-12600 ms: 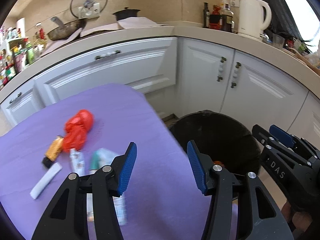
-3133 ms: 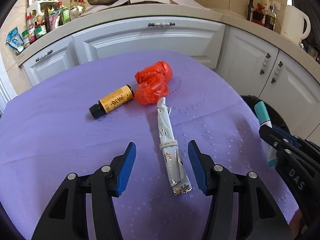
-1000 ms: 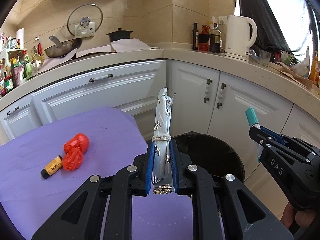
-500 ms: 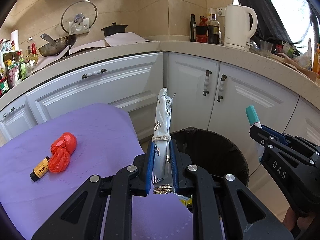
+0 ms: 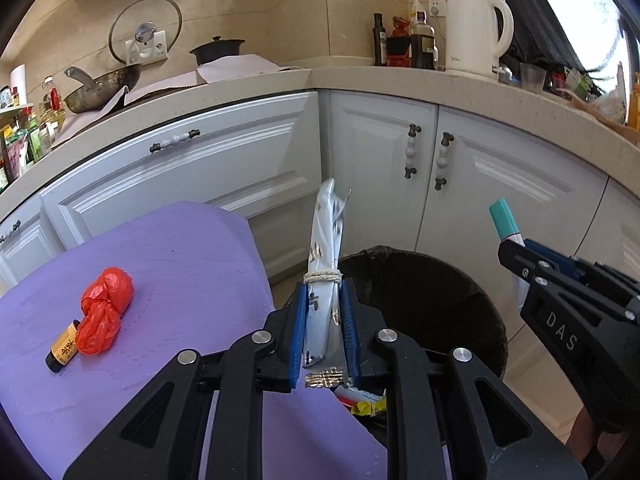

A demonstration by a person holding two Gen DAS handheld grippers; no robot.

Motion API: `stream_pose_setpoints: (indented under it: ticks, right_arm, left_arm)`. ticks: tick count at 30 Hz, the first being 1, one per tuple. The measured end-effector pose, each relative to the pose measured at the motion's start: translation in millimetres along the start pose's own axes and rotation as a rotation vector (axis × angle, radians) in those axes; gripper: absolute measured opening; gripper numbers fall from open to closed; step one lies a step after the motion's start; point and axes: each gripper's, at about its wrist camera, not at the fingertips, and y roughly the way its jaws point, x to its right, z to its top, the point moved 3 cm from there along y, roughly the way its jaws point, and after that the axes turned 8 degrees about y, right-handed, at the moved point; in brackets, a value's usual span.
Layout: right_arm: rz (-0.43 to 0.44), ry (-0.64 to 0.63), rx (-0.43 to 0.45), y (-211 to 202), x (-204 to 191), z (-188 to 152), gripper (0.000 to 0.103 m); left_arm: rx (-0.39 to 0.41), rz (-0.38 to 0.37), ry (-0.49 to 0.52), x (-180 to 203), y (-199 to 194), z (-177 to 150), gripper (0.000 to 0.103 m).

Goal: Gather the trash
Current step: 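Open both tools to drop the two tubes into the bin, then grasp the orange plastic bag on the table with the right tool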

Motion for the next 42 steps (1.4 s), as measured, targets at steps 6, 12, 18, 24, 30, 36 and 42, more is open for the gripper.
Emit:
stream_pose_setpoints:
  ticks: [6,12,18,24,30,36,42]
  right_arm:
    - [-0.013,-0.005,0.0,1,0,-1,0.044]
    - [-0.011,-0.009,-0.013,-2,-6,-4,0.054]
    - [0.019,-0.035,-0.03,-6,-28,-13,0.062]
    - [0.076,-0.085,-0.065,-8,-69,-27,0.064]
    - [0.15,-0.147,-0.093,-11,-123,-40,0.065]
    - [0.218,-0.2,-0.105,-13,-178,-48,0.065]
    - [0.273,-0.25,-0.124,-10,-232,-55,0.065]
  left_arm:
    - [-0.004,0.012,-0.023,-4,2,-3,0.048]
    - [-0.002,0.041,-0.04,-15,-5,-5,0.063]
    - [-0.003,0.087,-0.052,-36,-19,-14,0.071]
    - [-0.032,0.155,-0.094,-74,-33,-32,0.073]
    - [-0.071,0.245,-0.158,-125,-52,-61,0.073]
    - [-0.085,0.347,-0.236,-182,-72,-84,0.073]
    - [-0.091,0.429,-0.299,-233,-89,-104,0.074]
